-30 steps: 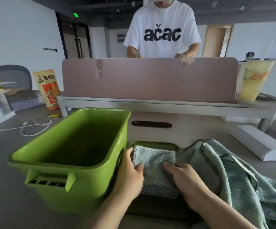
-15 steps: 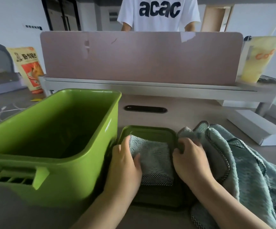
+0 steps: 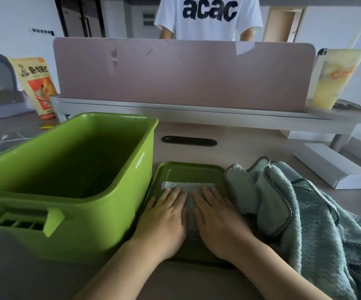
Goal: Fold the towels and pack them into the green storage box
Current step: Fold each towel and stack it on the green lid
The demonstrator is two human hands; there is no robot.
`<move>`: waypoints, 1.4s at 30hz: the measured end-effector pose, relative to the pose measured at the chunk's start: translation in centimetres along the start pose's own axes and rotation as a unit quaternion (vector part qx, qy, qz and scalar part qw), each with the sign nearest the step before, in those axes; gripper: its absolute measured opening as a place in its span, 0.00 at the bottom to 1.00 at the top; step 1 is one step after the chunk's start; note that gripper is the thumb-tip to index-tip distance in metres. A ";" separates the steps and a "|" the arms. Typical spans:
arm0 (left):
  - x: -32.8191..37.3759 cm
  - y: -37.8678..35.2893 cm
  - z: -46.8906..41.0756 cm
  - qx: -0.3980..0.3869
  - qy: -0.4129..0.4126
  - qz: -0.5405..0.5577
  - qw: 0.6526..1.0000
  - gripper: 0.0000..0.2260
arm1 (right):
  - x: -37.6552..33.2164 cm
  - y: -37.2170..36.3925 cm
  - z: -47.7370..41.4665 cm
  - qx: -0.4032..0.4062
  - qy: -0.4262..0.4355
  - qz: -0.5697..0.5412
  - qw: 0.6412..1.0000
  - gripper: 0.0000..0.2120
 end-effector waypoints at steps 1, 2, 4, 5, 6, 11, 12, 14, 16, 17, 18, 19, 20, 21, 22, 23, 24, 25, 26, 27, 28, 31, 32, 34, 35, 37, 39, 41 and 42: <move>-0.1 -0.1 0.1 -0.003 -0.002 -0.004 1.000 0.23 | 0.1 -0.1 0.1 -0.001 -0.004 0.008 1.000 0.25; -0.2 -0.2 0.3 -0.005 -0.001 -0.004 1.000 0.23 | 0.1 -0.2 0.2 -0.003 -0.009 0.016 1.000 0.25; -0.3 -0.2 0.4 -0.006 0.004 -0.001 1.000 0.23 | 0.1 -0.5 0.3 -0.014 -0.021 0.038 0.999 0.26; -0.3 -0.1 0.4 -0.005 0.006 -0.001 1.000 0.23 | 0.2 -0.7 0.3 -0.024 -0.030 0.047 0.998 0.27; -0.4 -0.2 0.4 -0.004 0.006 -0.003 1.000 0.23 | 0.3 -0.8 0.4 -0.035 -0.040 0.052 0.997 0.27; -0.8 -0.5 0.3 -0.013 0.014 -0.009 1.000 0.24 | 1.6 -1.1 0.8 -0.053 -0.104 0.052 0.992 0.29; -0.7 -0.5 0.4 -0.018 0.016 -0.008 1.000 0.24 | 1.6 -1.0 1.0 -0.047 -0.114 0.052 0.991 0.29; -0.5 -0.3 0.5 -0.026 0.013 -0.007 1.000 0.24 | 1.7 0.0 1.4 -0.014 -0.129 0.058 0.990 0.31; -0.2 -0.2 0.5 -0.033 0.010 -0.008 0.999 0.24 | 2.2 1.6 1.8 0.033 -0.127 0.044 0.990 0.32; -0.3 -0.1 0.5 -0.035 0.013 -0.009 0.999 0.24 | 2.7 2.3 1.9 0.057 -0.126 0.025 0.990 0.27; -0.3 -0.1 0.4 -0.038 0.016 -0.006 0.999 0.24 | 3.4 3.1 2.0 0.082 -0.129 0.004 0.988 0.23; -0.2 -0.1 0.4 -0.044 0.021 0.000 0.999 0.24 | 4.4 3.8 2.3 0.108 -0.140 -0.015 0.984 0.22; 0.0 0.0 0.3 -0.045 0.025 0.008 0.999 0.24 | 5.3 4.4 2.5 0.130 -0.156 -0.030 0.979 0.24; 0.3 0.4 0.3 -0.041 0.028 0.015 0.999 0.24 | 6.3 4.6 2.8 0.140 -0.178 -0.045 0.973 0.26; 0.9 1.0 0.2 -0.028 0.026 0.020 0.999 0.24 | 7.0 4.5 2.9 0.137 -0.200 -0.056 0.968 0.27; 1.6 1.8 0.2 -0.011 0.020 0.027 0.999 0.23 | 7.6 4.1 2.9 0.123 -0.222 -0.064 0.965 0.27; 2.4 2.7 0.1 0.008 0.013 0.039 0.999 0.22 | 8.1 3.5 2.8 0.104 -0.240 -0.067 0.963 0.27; 3.4 3.6 0.1 0.030 0.005 0.056 0.998 0.21 | 8.5 3.0 2.6 0.084 -0.254 -0.068 0.961 0.26; 4.5 4.6 0.0 0.052 -0.005 0.076 0.996 0.20 | 8.9 2.6 2.4 0.066 -0.263 -0.070 0.960 0.25; 5.6 5.5 -0.1 0.070 -0.018 0.094 0.993 0.18 | 9.3 2.5 2.3 0.055 -0.266 -0.074 0.960 0.23; 6.9 6.2 -0.2 0.082 -0.034 0.108 0.990 0.17 | 9.6 2.6 2.1 0.051 -0.265 -0.076 0.960 0.22; 10.1 7.6 -1.2 0.095 -0.073 0.126 0.985 0.14 | 11.2 3.2 1.9 0.048 -0.267 -0.078 0.959 0.20; 11.0 7.9 -1.5 0.097 -0.079 0.128 0.984 0.13 | 11.9 3.4 1.9 0.049 -0.271 -0.076 0.958 0.17; 12.6 8.4 -2.3 0.096 -0.088 0.143 0.981 0.13 | 13.3 3.8 1.9 0.045 -0.276 -0.069 0.957 0.13; 13.3 8.6 -2.7 0.090 -0.091 0.154 0.980 0.12 | 14.1 4.0 1.8 0.040 -0.280 -0.069 0.957 0.12; 14.6 8.5 -3.6 0.069 -0.089 0.171 0.979 0.12 | 15.6 4.2 1.6 0.032 -0.284 -0.092 0.954 0.11; 15.4 8.3 -4.4 0.055 -0.083 0.184 0.978 0.12 | 16.6 4.6 1.4 0.035 -0.279 -0.136 0.950 0.10; 15.6 8.3 -4.9 0.055 -0.080 0.195 0.976 0.11 | 17.3 5.7 1.5 0.050 -0.273 -0.196 0.940 0.06; 15.6 8.4 -5.1 0.057 -0.078 0.199 0.975 0.11 | 17.7 6.3 1.7 0.062 -0.273 -0.225 0.933 0.06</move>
Point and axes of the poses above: each hand's wrist, its own z-axis away from the middle knuckle, its own y-axis out of the back of the hand, x = y × z, the point moved 10 cm from there along -z, towards the middle knuckle, and after that the axes turned 15 degrees about z, right-handed, at the moved point
